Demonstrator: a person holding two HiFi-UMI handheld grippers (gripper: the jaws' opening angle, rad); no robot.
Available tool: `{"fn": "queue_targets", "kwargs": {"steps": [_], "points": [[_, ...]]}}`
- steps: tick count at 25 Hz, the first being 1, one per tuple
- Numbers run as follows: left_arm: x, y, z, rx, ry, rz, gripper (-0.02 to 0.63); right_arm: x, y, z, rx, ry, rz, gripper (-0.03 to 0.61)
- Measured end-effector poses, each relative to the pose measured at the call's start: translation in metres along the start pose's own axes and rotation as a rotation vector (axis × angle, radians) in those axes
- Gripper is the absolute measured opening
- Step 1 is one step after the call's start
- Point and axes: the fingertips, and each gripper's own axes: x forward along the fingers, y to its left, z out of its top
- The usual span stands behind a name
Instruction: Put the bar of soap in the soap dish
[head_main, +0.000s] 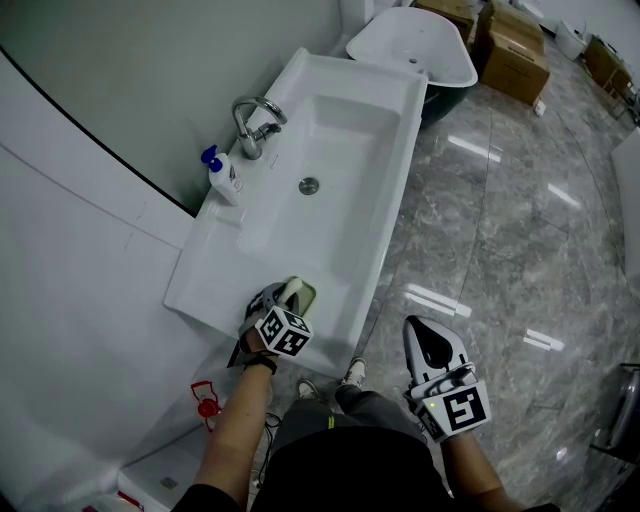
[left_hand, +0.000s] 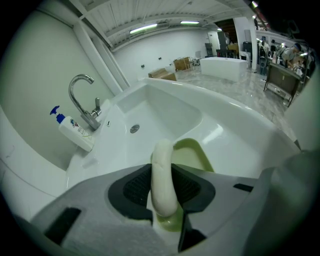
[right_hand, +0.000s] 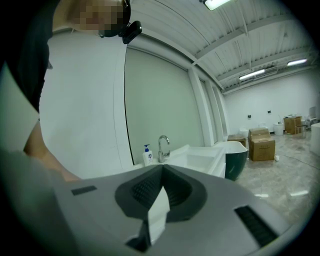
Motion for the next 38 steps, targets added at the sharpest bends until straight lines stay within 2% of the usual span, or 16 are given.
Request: {"fn": "queue_targets", "kwargs": {"steps": [8,16,27,38], "points": [[-0.005,-0.003,-0.008,0.084,0.021,0.052,0.114,-0.002,-0.004,-0.002,0.002,0.002,-0.006,0.011],[-0.005,-0.004,-0.008,0.055,0.017,0.026,0.117,0.004,0.003,0.004,0.003,-0.016,0.008,0.011],[-0.004,-0.013,-0.004,-0.044,-0.006,-0.049,0.143,0.002,0.005,0.000,0.002,-0.004,0.010,0.011],[-0.003,-0.016,0.000,-0.244,-0.038,-0.157,0.169,0.004,0.005,-0.001,0.004,-0.002,0.013,0.011]]}}
